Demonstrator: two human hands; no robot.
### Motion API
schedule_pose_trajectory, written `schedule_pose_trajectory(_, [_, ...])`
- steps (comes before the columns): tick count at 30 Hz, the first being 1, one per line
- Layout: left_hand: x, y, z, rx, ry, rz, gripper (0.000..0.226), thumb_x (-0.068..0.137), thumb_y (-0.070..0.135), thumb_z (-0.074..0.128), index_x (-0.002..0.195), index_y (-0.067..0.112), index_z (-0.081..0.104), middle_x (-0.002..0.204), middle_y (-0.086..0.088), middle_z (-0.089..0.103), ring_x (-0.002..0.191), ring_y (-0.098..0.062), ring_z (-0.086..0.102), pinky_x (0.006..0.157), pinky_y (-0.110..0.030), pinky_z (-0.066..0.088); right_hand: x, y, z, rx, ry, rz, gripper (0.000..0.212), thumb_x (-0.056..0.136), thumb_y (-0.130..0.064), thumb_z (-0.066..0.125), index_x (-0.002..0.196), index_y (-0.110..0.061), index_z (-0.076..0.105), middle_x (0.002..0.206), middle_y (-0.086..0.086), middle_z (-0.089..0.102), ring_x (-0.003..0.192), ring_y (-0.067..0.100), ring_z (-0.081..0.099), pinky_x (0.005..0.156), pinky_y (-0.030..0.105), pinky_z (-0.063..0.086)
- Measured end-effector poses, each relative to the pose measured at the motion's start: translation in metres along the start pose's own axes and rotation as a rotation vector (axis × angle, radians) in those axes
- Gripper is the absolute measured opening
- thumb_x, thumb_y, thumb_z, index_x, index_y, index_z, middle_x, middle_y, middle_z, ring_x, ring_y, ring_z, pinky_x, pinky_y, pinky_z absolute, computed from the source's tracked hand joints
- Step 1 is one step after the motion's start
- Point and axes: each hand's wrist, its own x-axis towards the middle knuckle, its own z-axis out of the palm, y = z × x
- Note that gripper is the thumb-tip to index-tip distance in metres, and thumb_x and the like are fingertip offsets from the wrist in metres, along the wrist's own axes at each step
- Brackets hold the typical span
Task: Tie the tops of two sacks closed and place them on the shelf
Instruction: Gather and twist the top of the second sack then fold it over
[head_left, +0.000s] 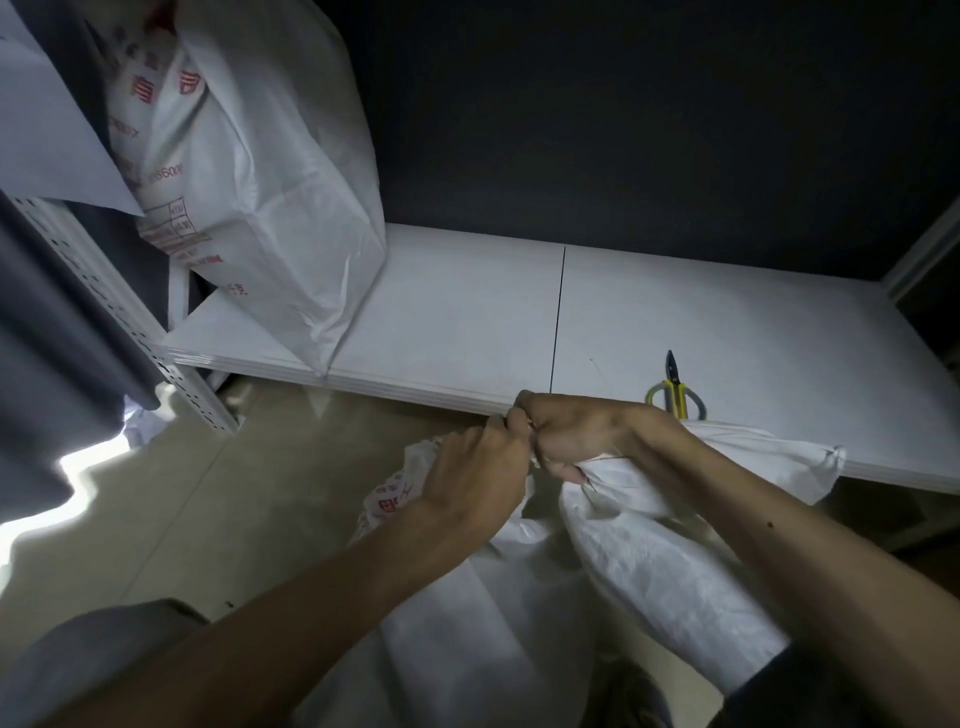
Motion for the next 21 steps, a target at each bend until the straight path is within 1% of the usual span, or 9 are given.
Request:
schedule_pose_trajectory(1, [-0.002, 0.000, 0.000, -0.017, -0.011, -0.017, 0.054, 0.038, 0.014, 0.091, 0.086, 0.006, 0.067, 0.057, -0.004, 0.063, 0.042, -0.020, 0.062, 0.036, -0.022, 0.039, -0.001, 0.000, 0.000, -0.002, 0.008, -0.003, 0.054, 0.046, 0.009, 0.057, 0.096, -0.006, 0.047, 0.089, 0.011, 0.057, 0.078, 0.024, 0.055, 0.056, 0.026, 0.040])
schedule_pose_trajectory(4, [-0.005, 0.004, 0.001, -0.090, -0.009, -0.072, 0.052, 0.084, 0.018, 0.067, 0.131, 0.007, 0.048, 0.105, -0.010, 0.068, 0.093, -0.031, 0.068, 0.068, -0.035, 0.048, -0.003, -0.002, -0.005, 0.019, 0.013, -0.014, 0.059, 0.050, 0.009, 0.058, 0.103, -0.011, 0.041, 0.088, 0.010, 0.057, 0.078, 0.024, 0.055, 0.056, 0.028, 0.041])
schedule_pose_trajectory(7, [0.000, 0.002, 0.000, -0.247, -0.100, -0.133, 0.047, 0.091, 0.022, 0.058, 0.135, 0.011, 0.045, 0.115, -0.013, 0.066, 0.107, -0.035, 0.063, 0.079, -0.037, 0.047, -0.007, -0.004, -0.005, -0.022, 0.007, 0.006, 0.065, 0.052, 0.010, 0.058, 0.111, -0.011, 0.041, 0.091, 0.010, 0.060, 0.083, 0.026, 0.058, 0.058, 0.029, 0.043])
schedule_pose_trajectory(9, [0.007, -0.003, -0.002, -0.415, -0.235, -0.126, 0.033, 0.087, 0.020, 0.059, 0.120, 0.014, 0.057, 0.108, -0.014, 0.068, 0.103, -0.036, 0.063, 0.074, -0.035, 0.047, -0.010, -0.005, -0.005, -0.078, -0.003, 0.025, 0.070, 0.055, 0.008, 0.061, 0.118, -0.013, 0.040, 0.095, 0.010, 0.062, 0.090, 0.028, 0.061, 0.064, 0.033, 0.048])
schedule_pose_trajectory(11, [0.013, -0.010, 0.002, -0.524, -0.326, -0.134, 0.009, 0.081, 0.022, 0.055, 0.087, 0.020, 0.061, 0.089, -0.005, 0.067, 0.091, -0.032, 0.066, 0.068, -0.032, 0.047, -0.016, -0.009, -0.004, -0.237, 0.052, 0.003, 0.073, 0.063, -0.002, 0.066, 0.127, -0.017, 0.034, 0.097, 0.006, 0.062, 0.097, 0.029, 0.061, 0.075, 0.036, 0.048])
schedule_pose_trajectory(13, [0.022, -0.017, 0.008, -0.568, -0.347, -0.216, 0.010, 0.075, 0.024, 0.055, 0.066, 0.023, 0.053, 0.076, 0.002, 0.063, 0.085, -0.028, 0.067, 0.067, -0.033, 0.051, -0.026, -0.011, 0.006, -0.602, 0.321, -0.054, 0.065, 0.079, -0.020, 0.061, 0.137, -0.016, 0.030, 0.113, 0.009, 0.060, 0.116, 0.030, 0.053, 0.100, 0.039, 0.037])
schedule_pose_trajectory(16, [0.035, -0.026, 0.005, -0.674, -0.370, -0.334, 0.014, 0.071, 0.011, 0.063, 0.062, 0.018, 0.056, 0.068, 0.001, 0.064, 0.073, -0.021, 0.065, 0.056, -0.024, 0.044, -0.040, -0.012, 0.043, -0.868, 0.797, -0.073, 0.059, 0.087, -0.022, 0.027, 0.141, 0.000, 0.037, 0.137, 0.024, 0.049, 0.137, 0.039, 0.037, 0.118, 0.050, 0.014])
schedule_pose_trajectory(19, [0.038, -0.028, -0.005, -0.796, -0.433, -0.313, 0.025, 0.070, -0.002, 0.067, 0.056, 0.015, 0.056, 0.051, 0.005, 0.055, 0.048, -0.007, 0.050, 0.045, -0.018, 0.036, -0.028, 0.004, 0.065, -0.947, 0.825, -0.103, 0.065, 0.089, -0.023, 0.024, 0.147, 0.005, 0.027, 0.152, 0.028, 0.030, 0.144, 0.040, 0.024, 0.118, 0.052, 0.007])
schedule_pose_trajectory(21, [0.036, -0.023, -0.006, -0.834, -0.460, -0.284, 0.024, 0.066, -0.005, 0.069, 0.056, 0.013, 0.055, 0.049, 0.005, 0.053, 0.047, -0.008, 0.048, 0.047, -0.022, 0.036, -0.014, 0.017, 0.060, -0.996, 0.833, -0.117, 0.057, 0.094, -0.020, 0.025, 0.144, 0.006, 0.032, 0.148, 0.025, 0.039, 0.141, 0.038, 0.032, 0.118, 0.052, 0.011])
